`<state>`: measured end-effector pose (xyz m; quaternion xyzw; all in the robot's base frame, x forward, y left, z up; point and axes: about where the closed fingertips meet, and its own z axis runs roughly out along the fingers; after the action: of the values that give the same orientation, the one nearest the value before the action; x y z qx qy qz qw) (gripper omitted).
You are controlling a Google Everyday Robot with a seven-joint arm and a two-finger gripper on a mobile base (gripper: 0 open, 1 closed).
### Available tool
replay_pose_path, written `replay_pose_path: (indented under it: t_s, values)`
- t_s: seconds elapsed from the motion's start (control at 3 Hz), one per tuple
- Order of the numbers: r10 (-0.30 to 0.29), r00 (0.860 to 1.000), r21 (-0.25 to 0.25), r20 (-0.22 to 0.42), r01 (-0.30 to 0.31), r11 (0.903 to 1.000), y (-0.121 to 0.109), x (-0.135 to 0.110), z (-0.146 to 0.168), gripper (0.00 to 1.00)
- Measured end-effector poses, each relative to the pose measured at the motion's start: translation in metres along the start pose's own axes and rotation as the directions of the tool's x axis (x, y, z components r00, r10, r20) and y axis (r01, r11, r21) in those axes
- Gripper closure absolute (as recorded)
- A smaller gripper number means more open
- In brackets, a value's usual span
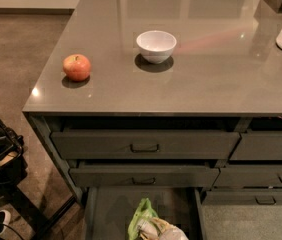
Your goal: Pick green rice chip bag from bottom drawer and place on counter
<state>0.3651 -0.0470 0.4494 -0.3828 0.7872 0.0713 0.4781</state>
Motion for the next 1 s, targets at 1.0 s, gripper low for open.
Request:
replay_pose_path:
  t_s: [1.0]
  values:
    - [-0.234,0.969,0.235,0.078,0.21,0.9489,-0.177,-0.073,-0.093,1.0]
